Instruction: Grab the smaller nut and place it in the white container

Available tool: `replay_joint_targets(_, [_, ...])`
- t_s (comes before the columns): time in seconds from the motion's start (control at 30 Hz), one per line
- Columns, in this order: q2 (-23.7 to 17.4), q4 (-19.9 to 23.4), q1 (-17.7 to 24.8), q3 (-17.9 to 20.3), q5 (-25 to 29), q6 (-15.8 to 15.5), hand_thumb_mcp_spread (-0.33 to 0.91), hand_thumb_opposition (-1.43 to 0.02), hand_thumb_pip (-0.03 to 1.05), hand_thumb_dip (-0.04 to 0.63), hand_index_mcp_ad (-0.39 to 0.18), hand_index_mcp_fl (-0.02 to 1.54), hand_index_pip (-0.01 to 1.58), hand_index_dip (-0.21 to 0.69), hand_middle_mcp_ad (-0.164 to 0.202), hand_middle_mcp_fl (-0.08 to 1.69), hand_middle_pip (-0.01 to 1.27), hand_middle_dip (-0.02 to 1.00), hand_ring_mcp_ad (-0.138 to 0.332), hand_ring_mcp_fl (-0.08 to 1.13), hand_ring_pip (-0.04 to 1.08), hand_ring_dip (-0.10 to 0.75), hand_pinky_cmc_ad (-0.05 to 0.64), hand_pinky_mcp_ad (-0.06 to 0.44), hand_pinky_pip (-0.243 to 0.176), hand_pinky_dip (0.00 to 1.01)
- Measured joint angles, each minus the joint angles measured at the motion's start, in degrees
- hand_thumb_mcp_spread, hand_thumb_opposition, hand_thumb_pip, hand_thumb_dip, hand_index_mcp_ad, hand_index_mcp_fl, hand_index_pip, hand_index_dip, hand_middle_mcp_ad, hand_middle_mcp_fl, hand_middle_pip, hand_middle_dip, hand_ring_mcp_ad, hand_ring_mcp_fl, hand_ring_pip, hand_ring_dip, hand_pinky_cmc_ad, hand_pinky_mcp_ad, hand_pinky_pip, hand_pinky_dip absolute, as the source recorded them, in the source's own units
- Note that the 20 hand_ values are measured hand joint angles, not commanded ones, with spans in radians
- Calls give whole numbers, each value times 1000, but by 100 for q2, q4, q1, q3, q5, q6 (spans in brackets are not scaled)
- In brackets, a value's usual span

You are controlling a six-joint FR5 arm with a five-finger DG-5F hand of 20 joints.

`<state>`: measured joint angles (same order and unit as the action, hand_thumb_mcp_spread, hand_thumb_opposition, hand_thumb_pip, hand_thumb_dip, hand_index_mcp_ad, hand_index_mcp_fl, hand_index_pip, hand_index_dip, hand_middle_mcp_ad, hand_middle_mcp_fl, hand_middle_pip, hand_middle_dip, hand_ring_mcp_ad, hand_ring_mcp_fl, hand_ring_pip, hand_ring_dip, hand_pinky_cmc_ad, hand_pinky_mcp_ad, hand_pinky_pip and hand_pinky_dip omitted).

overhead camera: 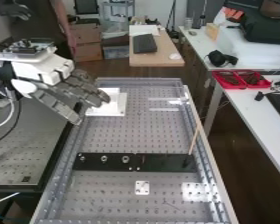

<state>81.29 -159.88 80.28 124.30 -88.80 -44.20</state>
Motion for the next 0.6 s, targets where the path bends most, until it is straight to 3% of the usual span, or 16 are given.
replay_joint_targets(0.27, [235, 251, -202, 54, -549, -43, 309, -836, 810, 175, -110, 3, 1456, 108, 87, 131, 126, 236, 182, 0, 103, 127, 405, 344, -42, 265])
replay_joint_targets(0.43, [413, 451, -541, 100, -1168, 26, 328, -864, 873, 190, -119, 7, 1522, 113, 87, 131, 129, 236, 164, 0, 103, 127, 401, 342, -24, 241])
replay_joint_targets(0.6, [582, 632, -814, 148, -1695, 34, 335, -866, 860, 215, -122, 3, 1543, 133, 87, 166, 126, 236, 162, 0, 103, 127, 400, 342, -10, 208])
